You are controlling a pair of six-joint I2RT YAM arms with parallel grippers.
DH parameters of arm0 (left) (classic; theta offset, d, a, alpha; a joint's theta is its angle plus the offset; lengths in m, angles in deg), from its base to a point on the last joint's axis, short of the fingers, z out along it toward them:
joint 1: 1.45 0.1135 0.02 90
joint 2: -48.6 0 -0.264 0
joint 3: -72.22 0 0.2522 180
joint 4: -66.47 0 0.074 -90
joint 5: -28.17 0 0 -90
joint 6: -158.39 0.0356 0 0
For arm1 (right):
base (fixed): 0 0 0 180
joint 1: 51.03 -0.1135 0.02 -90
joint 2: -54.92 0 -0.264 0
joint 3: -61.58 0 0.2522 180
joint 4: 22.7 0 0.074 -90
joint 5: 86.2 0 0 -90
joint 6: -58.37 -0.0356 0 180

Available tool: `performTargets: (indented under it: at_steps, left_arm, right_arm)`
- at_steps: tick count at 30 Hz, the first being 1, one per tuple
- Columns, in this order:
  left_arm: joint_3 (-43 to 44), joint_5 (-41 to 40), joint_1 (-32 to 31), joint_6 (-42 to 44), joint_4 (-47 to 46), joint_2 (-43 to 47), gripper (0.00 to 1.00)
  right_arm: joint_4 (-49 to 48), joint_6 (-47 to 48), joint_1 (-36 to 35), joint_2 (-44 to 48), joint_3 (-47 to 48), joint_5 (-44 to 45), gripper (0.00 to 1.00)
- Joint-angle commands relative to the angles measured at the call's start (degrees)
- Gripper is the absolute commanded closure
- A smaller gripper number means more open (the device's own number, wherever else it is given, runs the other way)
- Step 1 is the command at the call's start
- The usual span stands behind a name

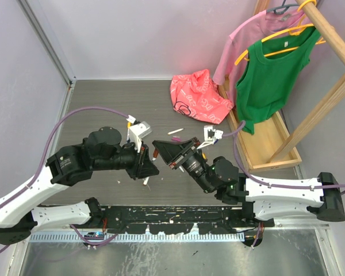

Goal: Insert the pens into the pen caps
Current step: Press the pen cap onto the pen.

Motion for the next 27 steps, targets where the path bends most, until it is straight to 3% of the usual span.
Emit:
performTargets:
  at_steps: [1,11,19,27]
  left_arm:
    - [5.35,-13.98,2.64,-0.66,-35.98,1.69,1.0]
    - [4.77,-12.73,2.65,-0.58,-34.15,2.31,1.0]
    - [1.44,-10.38,2.7,-3.04,-34.42,2.68,1.0]
    - [-2.3,-6.18,2.64,-5.43,-33.95,1.58,1.0]
  right_arm:
    - [21.71,-1.94,-7.33,-5.6,-5.79,-17.76,1.0]
    - [33.53,4.37,-5.87,1.37,1.29,-7.23,1.0]
    - [38.42,11.84,-0.35,3.69,11.21,-7.56,1.0]
    - [38.83,18.72,0.44,4.11,20.53,-6.05,0.78]
